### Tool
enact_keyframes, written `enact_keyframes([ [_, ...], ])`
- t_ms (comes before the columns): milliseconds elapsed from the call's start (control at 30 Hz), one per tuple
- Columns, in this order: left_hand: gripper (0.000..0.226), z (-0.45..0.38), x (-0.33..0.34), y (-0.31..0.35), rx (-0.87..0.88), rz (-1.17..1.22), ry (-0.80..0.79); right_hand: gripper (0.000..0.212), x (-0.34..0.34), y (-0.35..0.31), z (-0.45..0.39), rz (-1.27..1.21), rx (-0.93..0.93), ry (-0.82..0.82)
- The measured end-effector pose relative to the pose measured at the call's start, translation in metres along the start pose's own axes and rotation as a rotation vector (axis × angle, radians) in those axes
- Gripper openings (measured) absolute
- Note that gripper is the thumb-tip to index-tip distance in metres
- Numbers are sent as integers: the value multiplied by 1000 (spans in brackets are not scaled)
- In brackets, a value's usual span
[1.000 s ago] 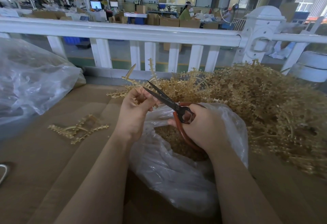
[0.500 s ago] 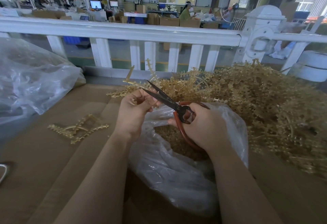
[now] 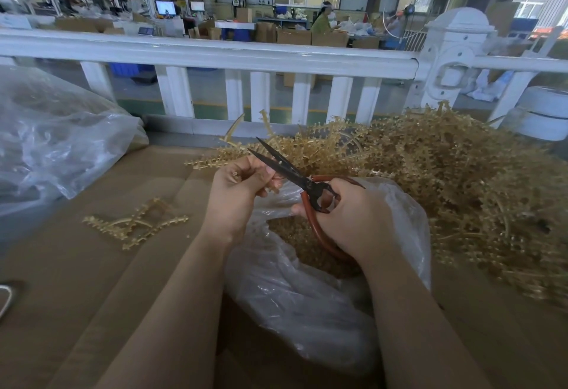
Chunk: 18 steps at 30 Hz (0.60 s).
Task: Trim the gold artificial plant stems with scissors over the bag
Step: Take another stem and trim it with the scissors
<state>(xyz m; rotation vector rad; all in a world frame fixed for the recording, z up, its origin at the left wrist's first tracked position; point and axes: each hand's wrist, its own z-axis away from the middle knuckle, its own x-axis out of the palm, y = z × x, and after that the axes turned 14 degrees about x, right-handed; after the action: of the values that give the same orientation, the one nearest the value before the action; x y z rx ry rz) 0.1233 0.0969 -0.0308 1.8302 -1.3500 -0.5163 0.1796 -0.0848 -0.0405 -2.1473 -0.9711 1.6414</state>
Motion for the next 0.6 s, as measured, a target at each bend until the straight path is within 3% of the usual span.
enact_keyframes([
  [433, 17, 2, 5, 4, 31, -126, -37, 42, -7, -6, 4, 8, -57, -7],
  [600, 8, 2, 7, 4, 27, -167, -60, 45, -6, -5, 4, -11, -65, -2],
])
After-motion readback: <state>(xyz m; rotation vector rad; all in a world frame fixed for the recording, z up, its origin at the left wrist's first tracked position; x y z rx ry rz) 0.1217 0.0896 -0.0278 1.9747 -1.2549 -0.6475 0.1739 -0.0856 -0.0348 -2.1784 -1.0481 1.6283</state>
